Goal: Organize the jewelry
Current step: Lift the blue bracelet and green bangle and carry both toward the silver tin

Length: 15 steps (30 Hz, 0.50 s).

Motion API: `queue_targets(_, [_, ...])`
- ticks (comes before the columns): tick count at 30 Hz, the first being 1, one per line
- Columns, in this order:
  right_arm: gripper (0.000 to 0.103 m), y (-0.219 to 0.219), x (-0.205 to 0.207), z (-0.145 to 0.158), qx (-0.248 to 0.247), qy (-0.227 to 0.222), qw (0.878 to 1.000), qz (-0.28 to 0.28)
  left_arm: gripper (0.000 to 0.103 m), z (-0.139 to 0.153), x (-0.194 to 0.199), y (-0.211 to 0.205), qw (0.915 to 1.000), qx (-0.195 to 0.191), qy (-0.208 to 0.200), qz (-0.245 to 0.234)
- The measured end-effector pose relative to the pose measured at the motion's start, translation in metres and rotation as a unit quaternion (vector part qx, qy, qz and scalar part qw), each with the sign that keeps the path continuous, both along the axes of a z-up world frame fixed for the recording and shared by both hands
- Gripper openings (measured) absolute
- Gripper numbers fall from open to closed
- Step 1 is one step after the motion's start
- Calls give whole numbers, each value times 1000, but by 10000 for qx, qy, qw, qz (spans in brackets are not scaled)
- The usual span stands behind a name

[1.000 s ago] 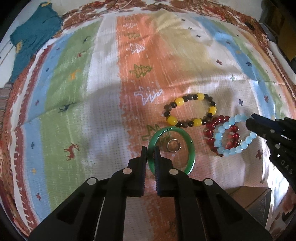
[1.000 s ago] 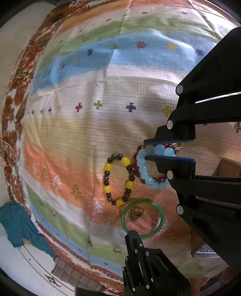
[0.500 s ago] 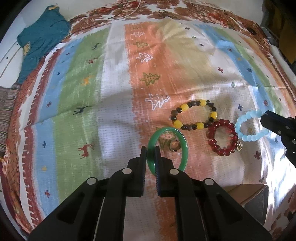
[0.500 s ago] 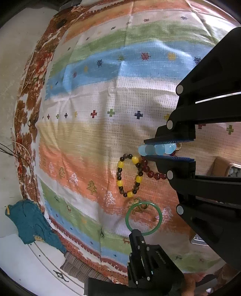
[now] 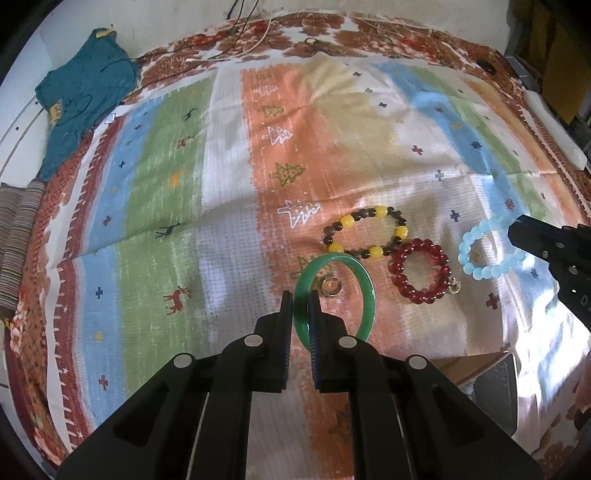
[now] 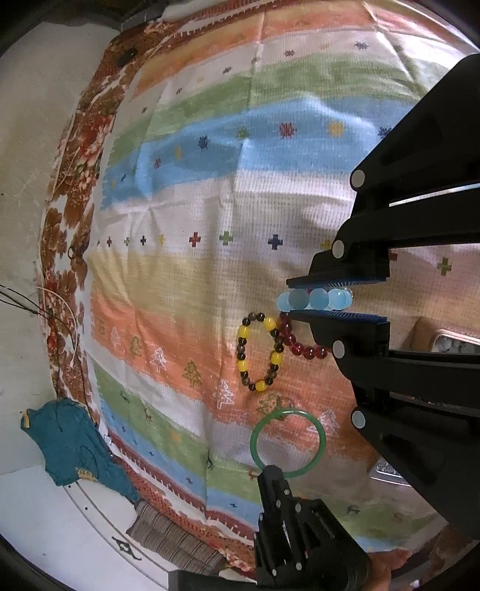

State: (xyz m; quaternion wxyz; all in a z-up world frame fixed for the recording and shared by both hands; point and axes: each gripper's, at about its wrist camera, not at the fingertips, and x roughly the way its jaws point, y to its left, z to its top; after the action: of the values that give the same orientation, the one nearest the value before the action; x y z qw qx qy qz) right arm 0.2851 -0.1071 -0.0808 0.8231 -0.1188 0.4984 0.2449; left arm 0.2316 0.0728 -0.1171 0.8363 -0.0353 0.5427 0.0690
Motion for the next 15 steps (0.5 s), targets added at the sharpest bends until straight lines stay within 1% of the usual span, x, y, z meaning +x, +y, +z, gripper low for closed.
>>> queue_targets(3, [12, -1, -5, 5, 13, -78, 10000, 27, 8, 8, -5, -3, 9999, -5, -99, -19])
queue_targets(10, [12, -8, -11, 14, 63, -71, 9999, 85, 8, 25, -15, -10, 9995, -50, -299, -65])
queue_targets(15, [12, -14, -17, 20, 133, -122, 9998, 36, 8, 30, -22, -16, 9992, 79, -367, -166])
